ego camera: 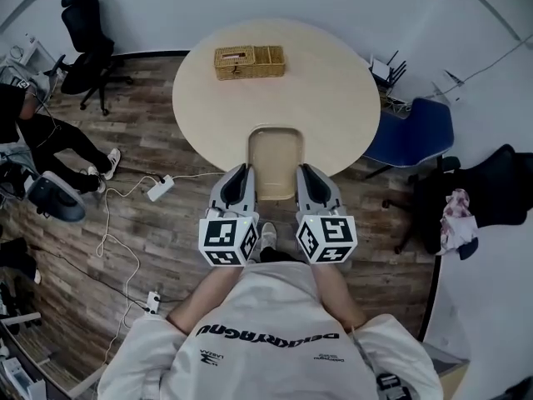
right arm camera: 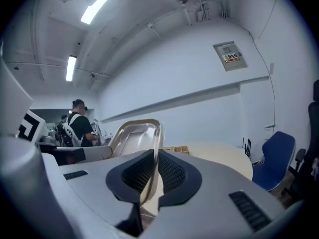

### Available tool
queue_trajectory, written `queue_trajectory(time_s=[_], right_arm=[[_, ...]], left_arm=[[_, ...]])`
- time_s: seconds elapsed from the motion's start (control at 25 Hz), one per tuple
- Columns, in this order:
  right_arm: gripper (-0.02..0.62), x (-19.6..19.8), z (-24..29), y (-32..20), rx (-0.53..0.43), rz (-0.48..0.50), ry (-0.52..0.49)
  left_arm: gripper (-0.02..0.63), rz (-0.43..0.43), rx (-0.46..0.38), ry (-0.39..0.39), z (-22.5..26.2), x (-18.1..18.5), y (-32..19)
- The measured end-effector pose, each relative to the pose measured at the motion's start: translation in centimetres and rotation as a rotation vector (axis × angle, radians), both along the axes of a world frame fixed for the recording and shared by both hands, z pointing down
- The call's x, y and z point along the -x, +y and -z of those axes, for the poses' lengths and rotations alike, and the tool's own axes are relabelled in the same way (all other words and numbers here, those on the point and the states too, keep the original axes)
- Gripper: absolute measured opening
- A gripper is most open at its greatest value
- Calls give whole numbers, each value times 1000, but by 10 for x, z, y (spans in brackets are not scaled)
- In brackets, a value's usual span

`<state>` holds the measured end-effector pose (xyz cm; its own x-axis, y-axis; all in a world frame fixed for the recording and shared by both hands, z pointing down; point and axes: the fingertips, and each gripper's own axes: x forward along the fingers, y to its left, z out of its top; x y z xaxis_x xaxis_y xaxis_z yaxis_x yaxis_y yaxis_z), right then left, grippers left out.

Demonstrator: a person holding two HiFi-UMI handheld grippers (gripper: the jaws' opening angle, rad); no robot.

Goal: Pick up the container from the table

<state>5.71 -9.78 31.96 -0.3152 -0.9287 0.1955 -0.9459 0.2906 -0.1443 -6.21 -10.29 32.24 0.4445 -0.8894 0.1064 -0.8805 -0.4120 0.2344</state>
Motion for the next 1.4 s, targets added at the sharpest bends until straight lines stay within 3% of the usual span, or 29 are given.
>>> queue_trajectory(time_s=[0.36,1.4], right_arm=[[55,-4,17,9,-48,-6,3],[55,-16,21,-1,-87,12,-13]], left_arm=[[37,3,-51,-5,20,-4,9],[37,21,-75,-2,21,-16,2]])
